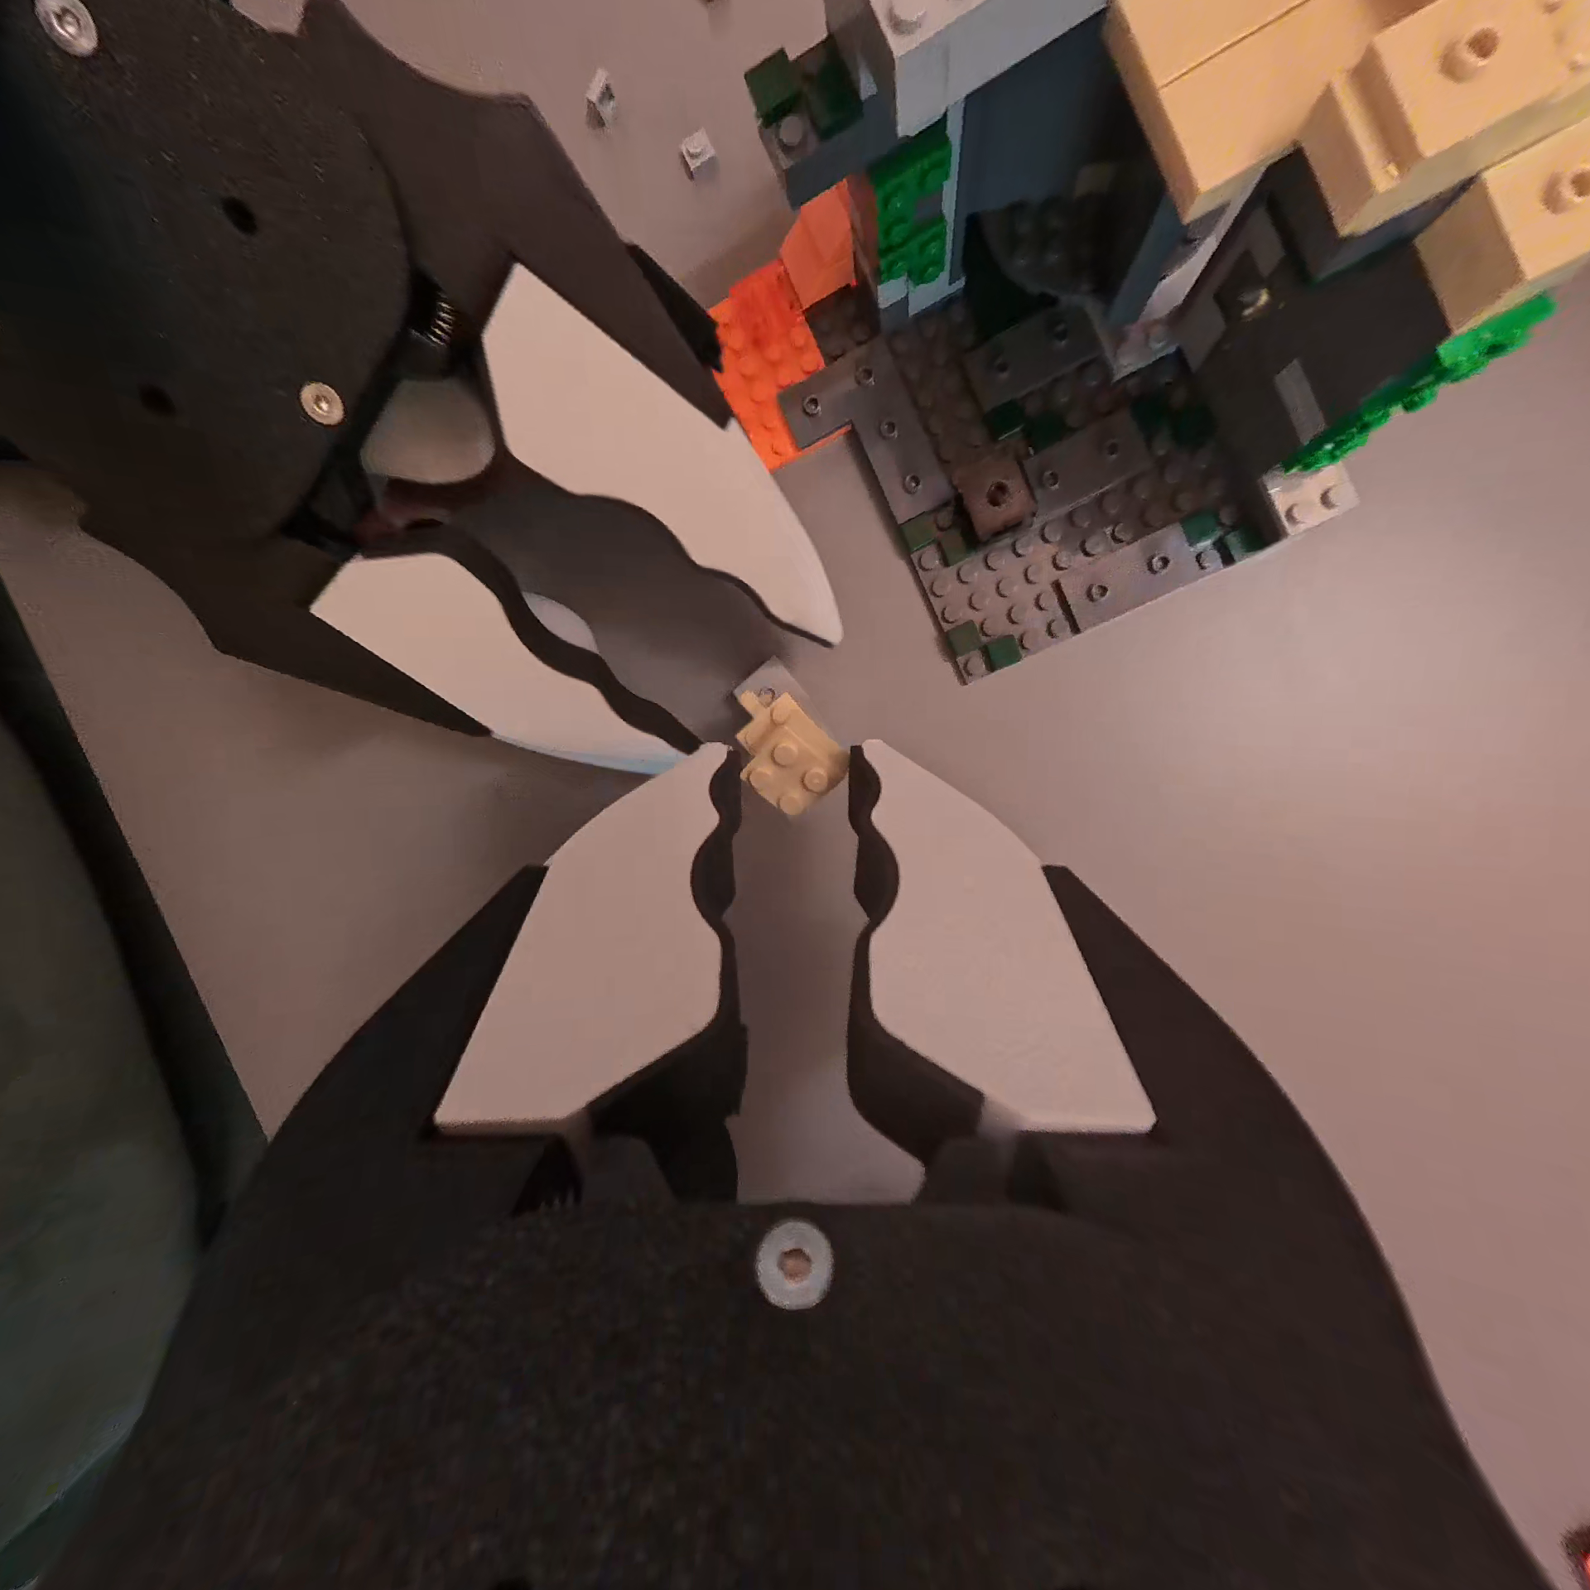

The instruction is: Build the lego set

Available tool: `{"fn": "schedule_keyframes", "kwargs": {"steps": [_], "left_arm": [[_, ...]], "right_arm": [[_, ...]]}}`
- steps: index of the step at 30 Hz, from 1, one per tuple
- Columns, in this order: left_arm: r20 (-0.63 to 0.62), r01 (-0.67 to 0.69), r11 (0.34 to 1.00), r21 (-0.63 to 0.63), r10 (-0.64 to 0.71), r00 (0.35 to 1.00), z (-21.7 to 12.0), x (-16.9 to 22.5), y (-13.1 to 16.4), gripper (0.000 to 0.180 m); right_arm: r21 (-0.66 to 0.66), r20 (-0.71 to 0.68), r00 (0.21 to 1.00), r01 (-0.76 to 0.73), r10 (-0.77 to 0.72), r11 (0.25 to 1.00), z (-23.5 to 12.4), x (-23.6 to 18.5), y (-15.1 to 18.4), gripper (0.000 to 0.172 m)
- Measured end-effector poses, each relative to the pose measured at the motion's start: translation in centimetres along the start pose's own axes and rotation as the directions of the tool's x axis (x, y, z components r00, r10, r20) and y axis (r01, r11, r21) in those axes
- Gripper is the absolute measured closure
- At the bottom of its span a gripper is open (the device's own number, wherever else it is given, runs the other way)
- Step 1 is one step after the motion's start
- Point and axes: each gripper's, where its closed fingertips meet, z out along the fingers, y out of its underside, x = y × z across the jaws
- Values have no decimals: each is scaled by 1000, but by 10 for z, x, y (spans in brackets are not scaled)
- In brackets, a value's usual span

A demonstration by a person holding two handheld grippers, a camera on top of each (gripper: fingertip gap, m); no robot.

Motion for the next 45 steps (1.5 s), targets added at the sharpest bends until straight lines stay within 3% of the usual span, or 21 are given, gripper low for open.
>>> {"fn": "schedule_keyframes", "kwargs": {"steps": [14, 21, 27, 37, 45], "left_arm": [[-20, -4, 1000, -13, 3, 1000, 14, 1, 2, 150], [-23, 3, 1000, -2, -3, 1000, 14, 0, 2, 152], [-21, 3, 1000, 15, -3, 1000, 13, 0, -1, 152], [-30, 6, 1000, 12, -6, 1000, 15, 1, 0, 153], [-37, 18, 1000, -2, -18, 999, 17, 0, 2, 159]], "right_arm": [[-69, 44, 999, -5, 8, 998, 11, -4, 0, 147], [-30, 90, 996, -17, 20, 999, 8, -7, 0, 136], [66, 140, 981, 125, -133, 990, 2, -11, -1, 135], [73, 71, 912, 399, -404, 914, 3, -6, -2, 137], [54, 65, 870, 486, -489, 872, 10, -3, -4, 153]]}}
